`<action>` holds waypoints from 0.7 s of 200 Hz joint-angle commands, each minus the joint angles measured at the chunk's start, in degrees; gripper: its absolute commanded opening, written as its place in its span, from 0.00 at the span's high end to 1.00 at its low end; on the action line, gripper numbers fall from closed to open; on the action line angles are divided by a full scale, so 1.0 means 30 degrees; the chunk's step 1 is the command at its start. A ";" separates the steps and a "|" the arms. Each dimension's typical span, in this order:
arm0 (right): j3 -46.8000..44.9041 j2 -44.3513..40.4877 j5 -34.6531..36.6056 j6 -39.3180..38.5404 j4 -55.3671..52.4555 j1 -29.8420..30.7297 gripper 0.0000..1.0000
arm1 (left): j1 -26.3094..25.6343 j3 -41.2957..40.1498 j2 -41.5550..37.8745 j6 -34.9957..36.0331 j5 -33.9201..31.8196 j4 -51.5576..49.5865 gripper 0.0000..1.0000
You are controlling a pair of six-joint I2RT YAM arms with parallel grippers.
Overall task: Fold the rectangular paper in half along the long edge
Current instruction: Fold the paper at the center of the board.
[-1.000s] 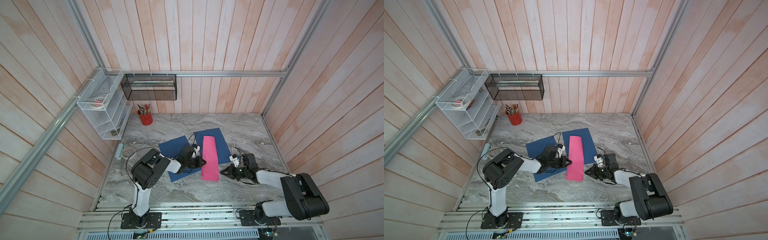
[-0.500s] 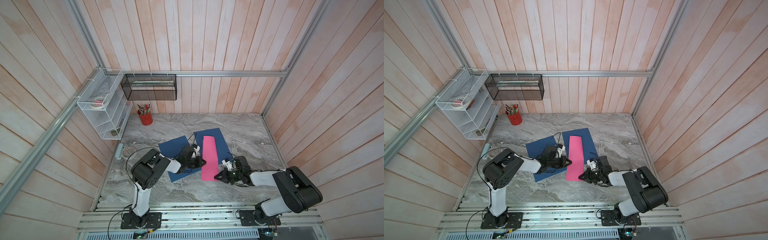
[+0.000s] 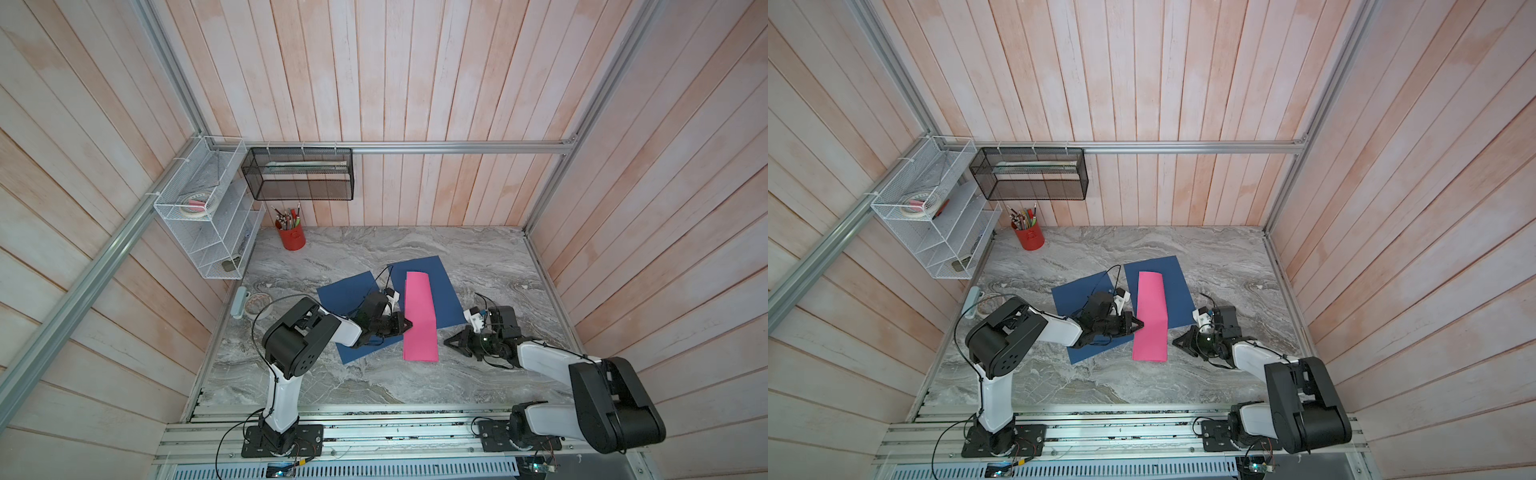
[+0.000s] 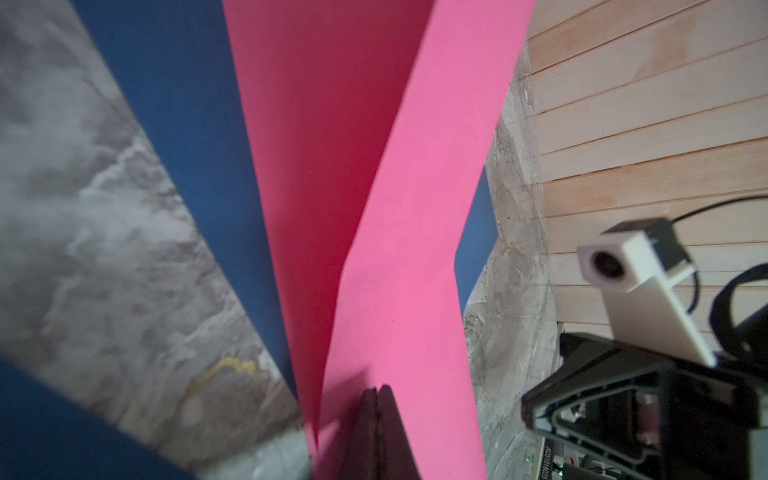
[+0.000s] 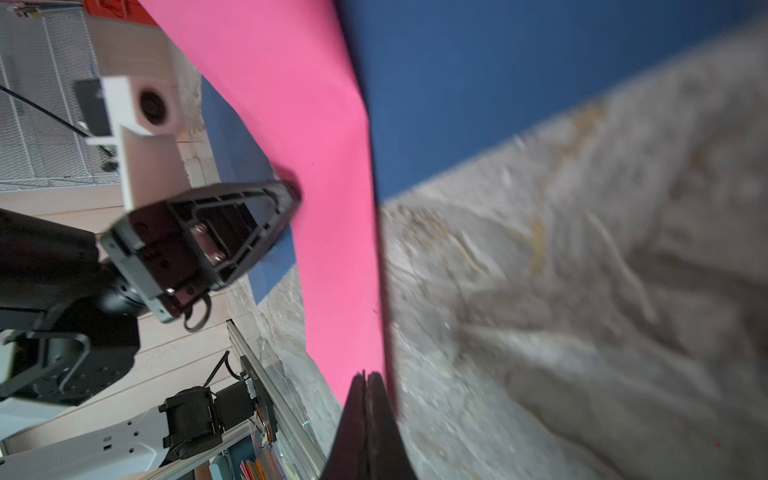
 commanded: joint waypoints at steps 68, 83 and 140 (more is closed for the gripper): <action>0.7943 0.9355 -0.2730 -0.0540 0.3554 -0.0127 1.00 | 0.0267 -0.0678 0.1296 0.0158 -0.0856 -0.2641 1.00; 0.7892 1.0107 -0.2696 -0.0512 0.3922 -0.0279 1.00 | 0.0258 -0.0649 0.1329 0.0156 -0.0856 -0.2657 1.00; 0.6157 1.1144 -0.2070 -0.1538 0.3798 -0.2443 1.00 | 0.0259 -0.0705 0.1296 0.0183 -0.0822 -0.2653 1.00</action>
